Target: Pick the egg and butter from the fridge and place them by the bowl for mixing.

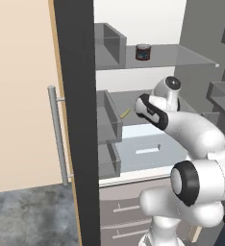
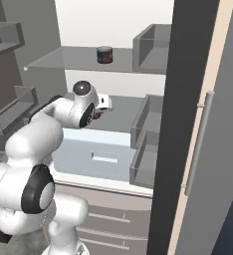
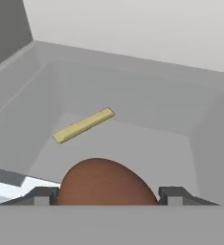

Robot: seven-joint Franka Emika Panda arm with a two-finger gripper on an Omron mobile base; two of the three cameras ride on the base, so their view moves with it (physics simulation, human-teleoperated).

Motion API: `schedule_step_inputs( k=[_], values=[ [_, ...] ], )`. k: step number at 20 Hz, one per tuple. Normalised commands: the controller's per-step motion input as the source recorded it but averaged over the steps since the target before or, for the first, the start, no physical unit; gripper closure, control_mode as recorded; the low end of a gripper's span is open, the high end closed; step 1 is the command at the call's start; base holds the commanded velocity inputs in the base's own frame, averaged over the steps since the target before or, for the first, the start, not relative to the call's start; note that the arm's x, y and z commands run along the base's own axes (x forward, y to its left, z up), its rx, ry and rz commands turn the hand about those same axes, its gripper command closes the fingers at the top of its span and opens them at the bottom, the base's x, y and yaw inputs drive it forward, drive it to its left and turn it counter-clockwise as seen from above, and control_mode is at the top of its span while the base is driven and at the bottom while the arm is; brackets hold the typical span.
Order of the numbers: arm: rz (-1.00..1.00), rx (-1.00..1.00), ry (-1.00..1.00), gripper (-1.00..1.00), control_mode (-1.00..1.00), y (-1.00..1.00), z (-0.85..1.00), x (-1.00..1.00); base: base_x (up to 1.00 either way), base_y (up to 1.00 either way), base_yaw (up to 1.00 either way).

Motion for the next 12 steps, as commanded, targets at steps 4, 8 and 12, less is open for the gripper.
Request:
schedule_step_inputs(
  k=[4, 8, 12],
  values=[
    [-0.12, 0.0, 0.0, 1.0, -1.0, 0.04, 0.51, -0.58, 0.0, 0.0, 0.0],
    [-0.06, 0.02, 0.0, 1.0, -1.0, 0.0, 0.44, -0.66, 0.0, 0.0, 0.0],
    [-0.01, 0.05, 0.0, 1.0, -1.0, 0.0, 0.24, -0.71, 0.0, 0.0, 0.0]
  ],
)
